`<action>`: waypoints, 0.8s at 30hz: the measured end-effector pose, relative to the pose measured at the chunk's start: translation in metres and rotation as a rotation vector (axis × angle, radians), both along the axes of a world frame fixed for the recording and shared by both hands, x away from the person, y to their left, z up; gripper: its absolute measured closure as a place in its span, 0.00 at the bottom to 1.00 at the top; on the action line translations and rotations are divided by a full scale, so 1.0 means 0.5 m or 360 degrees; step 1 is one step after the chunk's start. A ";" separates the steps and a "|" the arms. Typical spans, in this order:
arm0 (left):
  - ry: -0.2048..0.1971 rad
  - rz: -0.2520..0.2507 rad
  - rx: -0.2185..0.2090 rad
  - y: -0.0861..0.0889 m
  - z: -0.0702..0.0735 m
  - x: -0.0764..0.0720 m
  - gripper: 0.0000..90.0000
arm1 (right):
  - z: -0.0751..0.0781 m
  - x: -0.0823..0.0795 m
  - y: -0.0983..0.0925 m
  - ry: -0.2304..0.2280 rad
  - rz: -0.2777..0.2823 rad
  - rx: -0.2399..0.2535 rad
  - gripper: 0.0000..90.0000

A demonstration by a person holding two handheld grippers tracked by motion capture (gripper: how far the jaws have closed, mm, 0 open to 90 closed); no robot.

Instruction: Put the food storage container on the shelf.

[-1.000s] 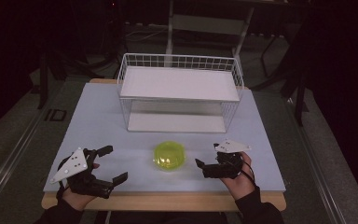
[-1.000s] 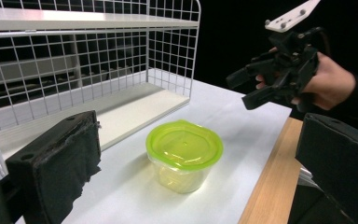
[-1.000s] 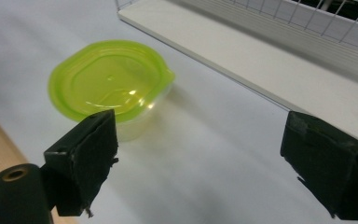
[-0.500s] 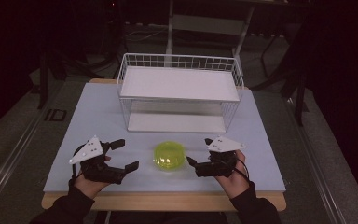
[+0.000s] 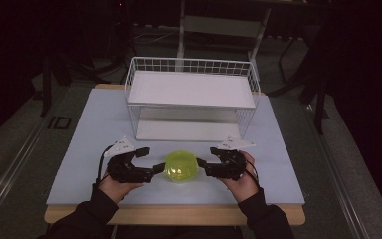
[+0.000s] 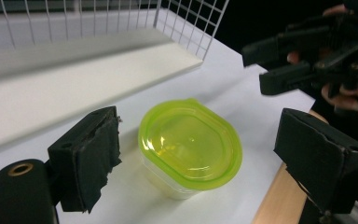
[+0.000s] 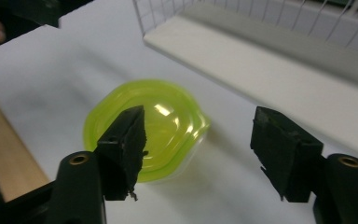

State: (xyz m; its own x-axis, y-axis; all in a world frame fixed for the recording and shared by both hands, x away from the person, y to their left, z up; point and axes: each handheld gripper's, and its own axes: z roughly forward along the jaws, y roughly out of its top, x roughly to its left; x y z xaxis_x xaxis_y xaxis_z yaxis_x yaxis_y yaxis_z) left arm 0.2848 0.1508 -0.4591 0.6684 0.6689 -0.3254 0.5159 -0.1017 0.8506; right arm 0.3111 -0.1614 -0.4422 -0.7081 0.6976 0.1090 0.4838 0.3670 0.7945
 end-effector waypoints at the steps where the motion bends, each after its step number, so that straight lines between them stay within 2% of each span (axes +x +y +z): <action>1: 0.0025 0.0009 -0.0002 -0.001 -0.004 0.004 0.18 | -0.004 0.004 0.002 0.0010 -0.0027 -0.0014 0.43; 2: 0.0074 -0.0003 -0.0025 -0.003 -0.010 0.010 0.18 | -0.006 0.007 0.003 0.0035 -0.0023 -0.0018 0.49; 4: 0.0151 -0.0005 -0.0034 -0.006 -0.023 0.020 0.19 | -0.014 0.018 0.004 0.0147 -0.0039 0.0017 0.51; 5: 0.0205 -0.0018 -0.0063 -0.008 -0.031 0.025 0.24 | -0.018 0.023 0.005 0.0190 -0.0047 0.0018 0.55; 6: 0.0246 -0.0003 -0.0074 -0.011 -0.039 0.030 0.25 | -0.023 0.030 0.006 0.0261 -0.0038 0.0026 0.55; 7: 0.0290 -0.0020 -0.0099 -0.012 -0.047 0.034 0.27 | -0.029 0.037 0.006 0.0317 -0.0061 0.0042 0.59; 8: 0.0344 -0.0025 -0.0125 -0.013 -0.054 0.039 0.30 | -0.035 0.045 0.004 0.0387 -0.0060 0.0072 0.60; 9: 0.0364 -0.0016 -0.0129 -0.014 -0.059 0.042 0.32 | -0.041 0.054 0.002 0.0456 -0.0061 0.0106 0.61; 11: 0.0446 -0.0020 -0.0189 -0.015 -0.071 0.048 0.37 | -0.047 0.065 -0.002 0.0538 -0.0086 0.0156 0.67; 12: 0.0476 -0.0010 -0.0179 -0.017 -0.076 0.051 0.37 | -0.051 0.071 -0.004 0.0585 -0.0084 0.0176 0.67; 15: 0.0515 -0.0008 -0.0186 -0.017 -0.086 0.054 0.42 | -0.060 0.084 -0.007 0.0690 -0.0091 0.0229 0.69; 19: 0.0604 -0.0032 -0.0221 -0.018 -0.100 0.060 0.49 | -0.075 0.092 -0.004 0.0778 -0.0093 0.0255 0.73; 23: 0.0652 -0.0037 -0.0232 -0.018 -0.112 0.064 0.54 | -0.085 0.093 0.004 0.0830 -0.0084 0.0236 0.74; 24: 0.0664 -0.0040 -0.0246 -0.018 -0.115 0.064 0.58 | -0.087 0.093 0.006 0.0841 -0.0087 0.0241 0.74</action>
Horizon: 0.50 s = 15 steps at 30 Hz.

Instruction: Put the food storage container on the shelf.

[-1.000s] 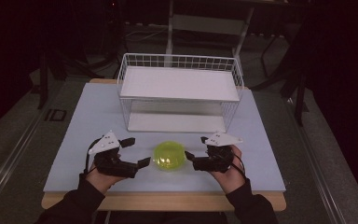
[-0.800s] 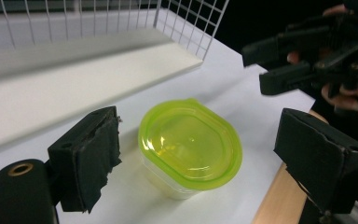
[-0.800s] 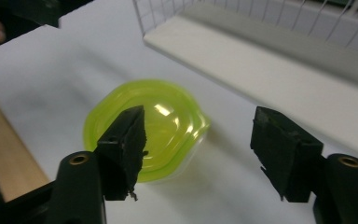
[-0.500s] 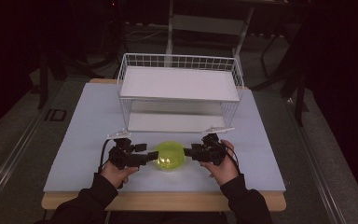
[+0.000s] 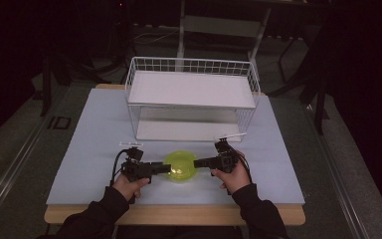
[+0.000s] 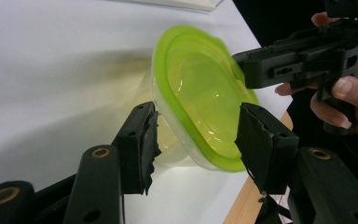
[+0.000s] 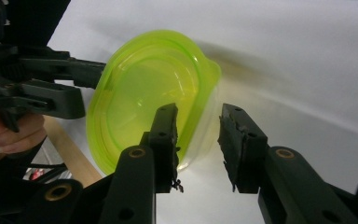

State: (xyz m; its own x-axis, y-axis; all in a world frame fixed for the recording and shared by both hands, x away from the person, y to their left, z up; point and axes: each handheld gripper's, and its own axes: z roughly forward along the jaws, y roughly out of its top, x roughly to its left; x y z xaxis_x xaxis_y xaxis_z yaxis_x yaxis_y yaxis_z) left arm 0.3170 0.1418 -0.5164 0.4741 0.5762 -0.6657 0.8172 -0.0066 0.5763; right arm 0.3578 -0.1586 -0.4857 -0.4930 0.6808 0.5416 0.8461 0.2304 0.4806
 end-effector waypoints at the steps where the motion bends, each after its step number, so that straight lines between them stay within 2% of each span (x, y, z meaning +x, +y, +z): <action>1: 0.0000 0.0000 0.0000 0.000 0.000 0.000 0.60 | 0.000 0.000 0.000 0.0000 0.0000 0.0000 0.74; 2: 0.0005 -0.0017 0.0008 -0.002 -0.003 0.001 0.63 | -0.005 0.002 0.004 0.0032 0.0002 0.0005 0.77; 3: 0.0005 -0.0017 0.0008 -0.002 -0.003 0.001 0.66 | -0.005 0.002 0.004 0.0032 0.0002 0.0005 0.77; 4: 0.0050 -0.0048 0.0005 -0.004 -0.008 0.001 0.71 | -0.007 0.002 0.007 0.0051 0.0001 0.0004 0.80; 8: 0.0045 -0.0032 0.0006 -0.002 -0.009 0.000 0.74 | -0.009 -0.001 0.010 0.0057 0.0012 0.0019 0.81; 9: 0.0067 0.0002 -0.0019 0.003 -0.005 -0.001 0.74 | -0.009 -0.001 0.010 0.0057 0.0012 0.0019 0.82; 10: 0.0072 0.0002 -0.0028 0.004 -0.004 -0.002 0.80 | -0.008 -0.005 0.009 0.0060 0.0003 0.0051 0.86; 11: 0.0068 -0.0006 -0.0015 0.004 -0.003 -0.004 0.82 | -0.005 -0.008 0.008 0.0064 -0.0015 0.0074 0.88; 15: 0.0086 0.0022 -0.0022 0.004 0.005 -0.008 0.88 | 0.005 -0.017 0.008 0.0023 -0.0011 0.0052 0.90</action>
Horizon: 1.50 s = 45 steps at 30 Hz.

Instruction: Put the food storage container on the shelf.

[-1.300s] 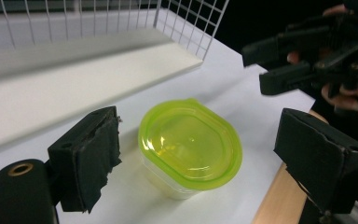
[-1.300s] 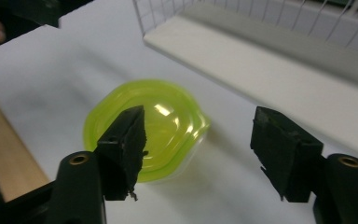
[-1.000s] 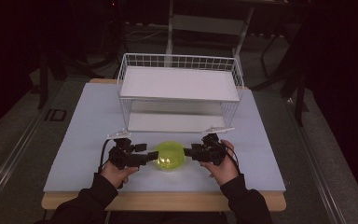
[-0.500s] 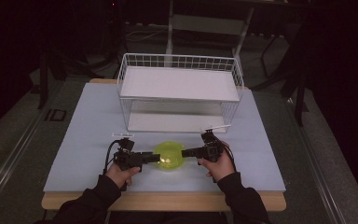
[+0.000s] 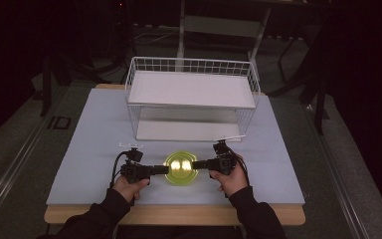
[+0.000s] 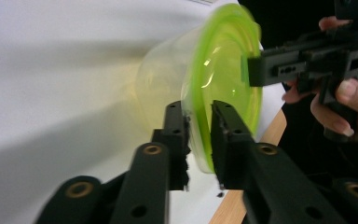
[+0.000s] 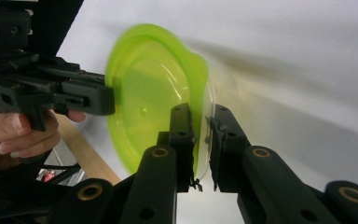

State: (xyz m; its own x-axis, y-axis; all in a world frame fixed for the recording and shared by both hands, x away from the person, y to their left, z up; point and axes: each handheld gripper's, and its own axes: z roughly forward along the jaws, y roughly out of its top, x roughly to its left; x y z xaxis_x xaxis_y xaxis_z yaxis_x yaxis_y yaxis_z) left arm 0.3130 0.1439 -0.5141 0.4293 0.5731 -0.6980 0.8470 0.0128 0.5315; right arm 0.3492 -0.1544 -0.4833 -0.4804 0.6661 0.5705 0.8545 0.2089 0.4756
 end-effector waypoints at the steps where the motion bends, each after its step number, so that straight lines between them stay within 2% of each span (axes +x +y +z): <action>1: 0.0000 0.0000 0.0000 0.000 0.000 0.000 0.90 | 0.000 0.000 0.000 0.0000 0.0000 0.0000 0.90; 2: 0.0004 0.0006 -0.0011 0.000 0.008 0.000 0.91 | 0.005 -0.009 0.002 -0.0041 0.0015 -0.0020 0.90; 4: -0.0028 0.0002 -0.0006 0.001 0.020 -0.002 0.91 | 0.016 -0.015 0.002 -0.0094 0.0017 -0.0021 0.90; 6: -0.0028 0.0002 -0.0006 0.001 0.020 -0.002 0.91 | 0.022 -0.017 0.002 -0.0113 0.0016 -0.0017 0.90; 7: -0.0046 -0.0005 -0.0010 -0.001 0.043 -0.006 0.91 | 0.039 -0.021 0.000 -0.0156 0.0023 -0.0017 0.90; 11: -0.0113 -0.0019 0.0012 -0.002 0.078 -0.008 0.91 | 0.072 -0.031 -0.001 -0.0253 0.0028 -0.0019 0.90; 13: -0.0146 -0.0009 -0.0006 -0.002 0.096 -0.008 0.91 | 0.090 -0.035 -0.002 -0.0300 0.0027 -0.0014 0.90; 15: -0.0193 -0.0001 -0.0016 -0.002 0.113 -0.009 0.91 | 0.108 -0.035 -0.005 -0.0326 0.0015 0.0010 0.90; 17: -0.0196 0.0009 -0.0041 -0.003 0.129 -0.007 0.91 | 0.126 -0.035 -0.007 -0.0356 0.0012 0.0023 0.90; 21: -0.0239 -0.0006 -0.0039 -0.004 0.167 0.001 0.91 | 0.160 -0.033 -0.012 -0.0413 -0.0004 0.0040 0.90; 25: -0.0315 -0.0017 -0.0039 -0.004 0.210 0.008 0.91 | 0.197 -0.032 -0.015 -0.0475 -0.0015 0.0069 0.90; 28: -0.0366 -0.0014 -0.0045 -0.004 0.240 0.015 0.91 | 0.224 -0.028 -0.018 -0.0510 -0.0028 0.0101 0.90; 29: -0.0366 -0.0014 -0.0045 -0.004 0.240 0.015 0.91 | 0.224 -0.028 -0.018 -0.0510 -0.0028 0.0101 0.90; 30: -0.0390 -0.0013 -0.0053 -0.003 0.259 0.023 0.91 | 0.243 -0.023 -0.018 -0.0531 -0.0036 0.0110 0.90; 32: -0.0411 -0.0020 -0.0050 -0.002 0.275 0.034 0.91 | 0.260 -0.016 -0.017 -0.0548 -0.0043 0.0110 0.90; 35: -0.0422 -0.0009 -0.0052 -0.003 0.291 0.045 0.91 | 0.286 -0.001 -0.016 -0.0564 -0.0053 0.0108 0.90; 37: -0.0434 0.0002 -0.0053 -0.005 0.315 0.062 0.91 | 0.303 0.010 -0.016 -0.0579 -0.0066 0.0109 0.90; 41: -0.0457 0.0039 -0.0040 -0.010 0.344 0.082 0.91 | 0.330 0.033 -0.017 -0.0590 -0.0092 0.0118 0.90; 45: -0.0482 0.0075 -0.0006 -0.016 0.368 0.106 0.91 | 0.348 0.060 -0.018 -0.0567 -0.0123 0.0142 0.90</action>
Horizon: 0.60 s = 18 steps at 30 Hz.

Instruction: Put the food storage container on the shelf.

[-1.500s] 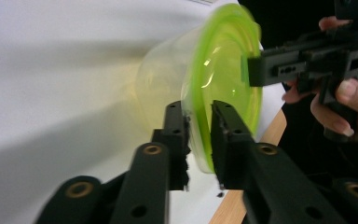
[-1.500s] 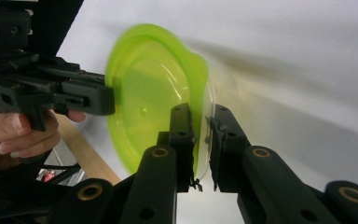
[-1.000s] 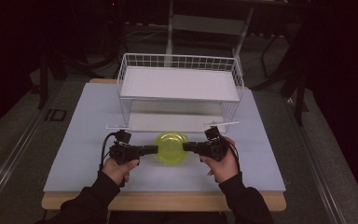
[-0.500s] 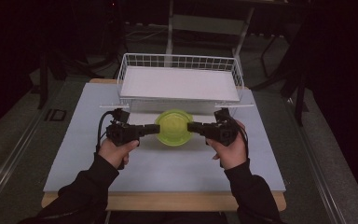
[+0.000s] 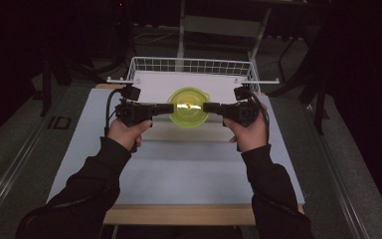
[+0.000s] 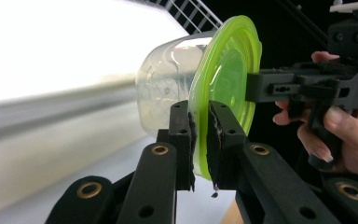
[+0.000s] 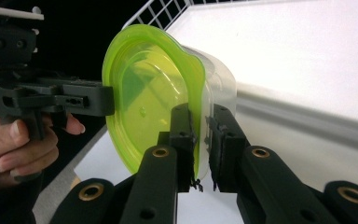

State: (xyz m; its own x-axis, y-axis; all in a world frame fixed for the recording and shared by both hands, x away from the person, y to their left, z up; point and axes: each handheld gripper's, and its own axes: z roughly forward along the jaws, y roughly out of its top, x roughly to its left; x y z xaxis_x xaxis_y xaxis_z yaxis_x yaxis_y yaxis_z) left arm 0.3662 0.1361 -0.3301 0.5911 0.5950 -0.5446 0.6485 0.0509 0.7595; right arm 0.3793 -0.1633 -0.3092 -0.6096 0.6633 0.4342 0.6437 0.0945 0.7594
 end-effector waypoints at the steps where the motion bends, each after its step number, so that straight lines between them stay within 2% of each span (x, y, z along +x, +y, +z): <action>1: -0.0009 0.0019 0.0005 -0.002 0.005 0.006 0.90 | 0.005 0.007 0.000 -0.0002 -0.0007 0.0001 0.90; 2: -0.0009 0.0019 0.0005 -0.002 0.005 0.006 0.90 | 0.005 0.007 0.000 -0.0002 -0.0007 0.0001 0.90; 4: -0.0024 0.0050 0.0049 -0.008 0.018 0.025 0.90 | 0.018 0.027 0.003 0.0007 -0.0027 -0.0008 0.90; 6: -0.0008 0.0076 0.0066 -0.012 0.025 0.039 0.89 | 0.027 0.040 0.005 0.0009 -0.0047 -0.0022 0.90; 9: -0.0018 0.0095 0.0091 -0.016 0.032 0.054 0.89 | 0.034 0.058 0.006 0.0022 -0.0061 -0.0031 0.90; 12: -0.0024 0.0109 0.0101 -0.020 0.033 0.067 0.89 | 0.036 0.074 0.004 0.0055 -0.0068 -0.0017 0.90; 16: -0.0061 0.0134 0.0153 -0.026 0.033 0.085 0.87 | 0.033 0.094 0.004 0.0112 -0.0083 0.0006 0.90; 18: -0.0053 0.0133 0.0146 -0.027 0.030 0.094 0.87 | 0.028 0.106 0.002 0.0139 -0.0089 0.0027 0.90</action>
